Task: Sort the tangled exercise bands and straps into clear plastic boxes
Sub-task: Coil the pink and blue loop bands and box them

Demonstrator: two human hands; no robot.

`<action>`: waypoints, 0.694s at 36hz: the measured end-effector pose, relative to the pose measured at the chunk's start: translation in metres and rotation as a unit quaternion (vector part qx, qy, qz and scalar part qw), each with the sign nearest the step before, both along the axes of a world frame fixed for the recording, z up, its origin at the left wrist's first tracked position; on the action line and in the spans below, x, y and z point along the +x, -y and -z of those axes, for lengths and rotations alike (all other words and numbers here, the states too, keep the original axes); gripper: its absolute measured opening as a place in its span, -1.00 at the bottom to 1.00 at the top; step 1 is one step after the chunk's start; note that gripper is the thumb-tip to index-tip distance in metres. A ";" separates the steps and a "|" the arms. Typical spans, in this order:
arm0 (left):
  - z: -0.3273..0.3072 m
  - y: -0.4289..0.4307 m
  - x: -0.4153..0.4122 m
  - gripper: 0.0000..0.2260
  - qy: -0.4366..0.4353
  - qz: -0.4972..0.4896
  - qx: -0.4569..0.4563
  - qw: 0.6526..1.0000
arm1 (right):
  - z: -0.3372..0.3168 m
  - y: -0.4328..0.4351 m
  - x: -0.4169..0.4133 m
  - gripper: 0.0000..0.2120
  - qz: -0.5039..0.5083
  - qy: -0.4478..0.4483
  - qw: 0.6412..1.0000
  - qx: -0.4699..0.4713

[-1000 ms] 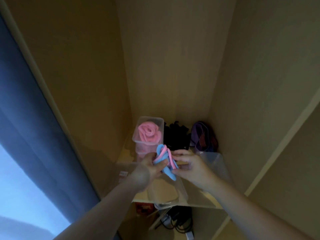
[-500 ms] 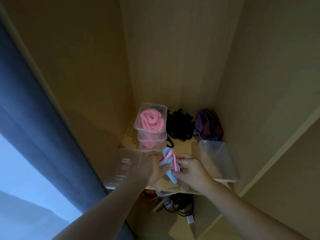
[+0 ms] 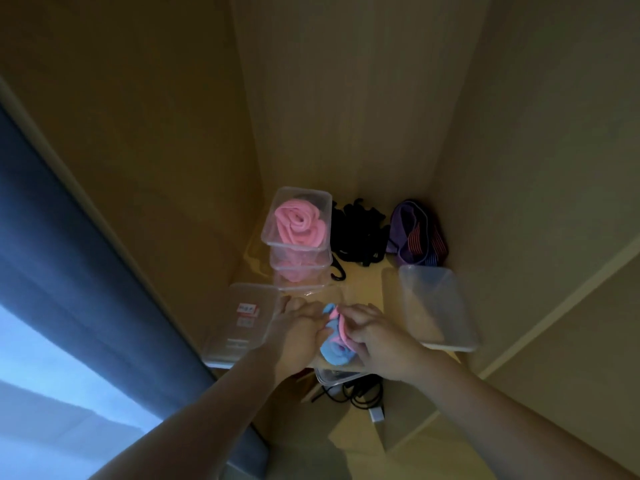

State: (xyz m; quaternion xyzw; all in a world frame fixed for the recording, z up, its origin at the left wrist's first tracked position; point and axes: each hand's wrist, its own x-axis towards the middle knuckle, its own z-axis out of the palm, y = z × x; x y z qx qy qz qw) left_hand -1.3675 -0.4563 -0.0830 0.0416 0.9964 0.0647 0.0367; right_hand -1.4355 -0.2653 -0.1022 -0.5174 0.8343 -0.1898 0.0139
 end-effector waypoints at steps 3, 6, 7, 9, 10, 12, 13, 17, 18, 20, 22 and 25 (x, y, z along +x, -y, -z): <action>0.003 -0.003 0.000 -0.58 0.037 -0.018 -0.011 0.999 | 0.003 -0.006 -0.006 -0.66 -0.012 0.000 0.998 0.054; 0.000 -0.014 0.001 -0.59 0.034 -0.024 -0.027 0.999 | -0.001 -0.006 -0.004 -0.65 -0.006 0.008 0.998 0.057; -0.003 -0.016 0.001 -0.60 0.031 -0.024 -0.032 0.999 | -0.003 -0.004 -0.003 -0.67 -0.004 0.009 0.998 0.059; -0.007 -0.018 -0.001 -0.60 0.028 -0.018 -0.052 0.998 | -0.009 -0.002 -0.003 -0.68 0.005 0.013 0.998 0.064; -0.008 -0.017 -0.001 -0.60 0.028 -0.011 -0.068 0.997 | -0.013 -0.002 -0.004 -0.65 0.012 0.029 0.998 0.062; -0.008 -0.013 -0.001 -0.60 0.029 -0.009 -0.088 0.996 | -0.019 -0.005 -0.007 -0.64 0.028 0.054 0.997 0.038; -0.009 -0.011 -0.001 -0.60 0.028 -0.013 -0.083 0.996 | -0.022 -0.007 -0.009 -0.68 0.042 0.061 0.997 0.031; -0.006 -0.007 0.000 -0.59 0.014 -0.016 -0.026 0.999 | -0.033 -0.013 -0.012 -0.72 0.122 0.112 0.986 0.025; -0.005 -0.008 0.001 -0.59 0.004 -0.014 -0.013 1.000 | -0.035 -0.013 -0.012 -0.72 0.129 0.114 0.985 0.025; -0.002 -0.009 0.003 -0.53 -0.019 -0.009 0.012 1.000 | -0.040 -0.014 -0.012 -0.70 0.136 0.118 0.983 0.033; -0.002 -0.011 0.005 -0.41 -0.040 0.000 0.023 0.999 | -0.043 -0.014 -0.012 -0.69 0.147 0.114 0.982 0.033; -0.004 -0.009 0.008 -0.52 -0.045 0.000 0.024 0.999 | -0.044 -0.015 -0.013 -0.71 0.168 0.096 0.980 0.037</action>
